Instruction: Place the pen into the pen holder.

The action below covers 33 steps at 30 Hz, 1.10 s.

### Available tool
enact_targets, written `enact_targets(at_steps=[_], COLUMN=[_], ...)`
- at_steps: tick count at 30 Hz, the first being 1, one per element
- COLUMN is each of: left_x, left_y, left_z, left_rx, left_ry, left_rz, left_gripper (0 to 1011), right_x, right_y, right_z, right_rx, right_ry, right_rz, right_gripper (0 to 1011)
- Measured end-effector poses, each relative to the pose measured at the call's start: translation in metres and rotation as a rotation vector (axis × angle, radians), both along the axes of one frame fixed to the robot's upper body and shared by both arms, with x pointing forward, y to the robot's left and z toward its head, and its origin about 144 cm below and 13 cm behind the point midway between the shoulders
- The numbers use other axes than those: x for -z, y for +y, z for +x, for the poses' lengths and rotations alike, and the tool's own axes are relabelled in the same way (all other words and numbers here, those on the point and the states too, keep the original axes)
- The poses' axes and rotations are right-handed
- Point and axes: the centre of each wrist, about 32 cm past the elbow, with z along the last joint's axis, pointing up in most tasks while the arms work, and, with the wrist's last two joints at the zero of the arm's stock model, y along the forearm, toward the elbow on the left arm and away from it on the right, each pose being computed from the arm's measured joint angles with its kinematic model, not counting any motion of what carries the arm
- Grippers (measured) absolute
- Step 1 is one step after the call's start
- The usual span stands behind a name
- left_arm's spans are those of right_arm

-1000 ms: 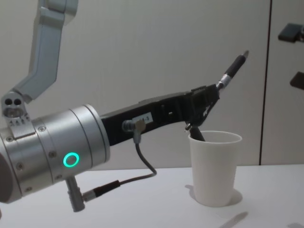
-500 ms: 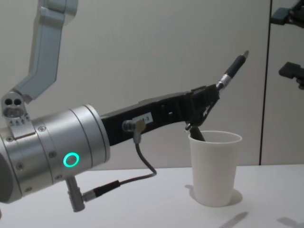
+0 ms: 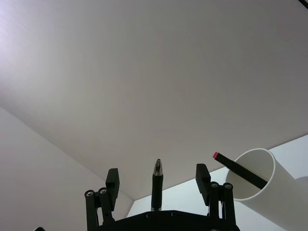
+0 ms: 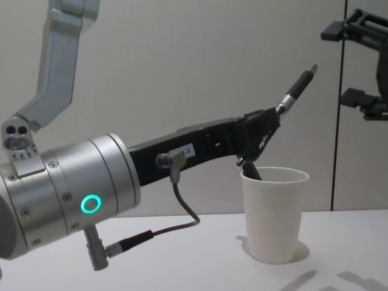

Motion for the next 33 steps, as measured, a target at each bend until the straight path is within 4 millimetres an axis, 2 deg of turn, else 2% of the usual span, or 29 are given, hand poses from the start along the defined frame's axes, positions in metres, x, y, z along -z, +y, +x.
enact_targets(at_steps=[33], left_x=[0.000], left_y=[0.000], left_z=[0.000], left_rx=[0.000], left_ry=[0.000], left_rz=[0.000], left_gripper=[129], right_x=[-0.005], right_y=[0.016], right_z=[0.017], right_rx=[-0.041], right_ry=[0.042], right_rz=[-0.026], right_gripper=[1002])
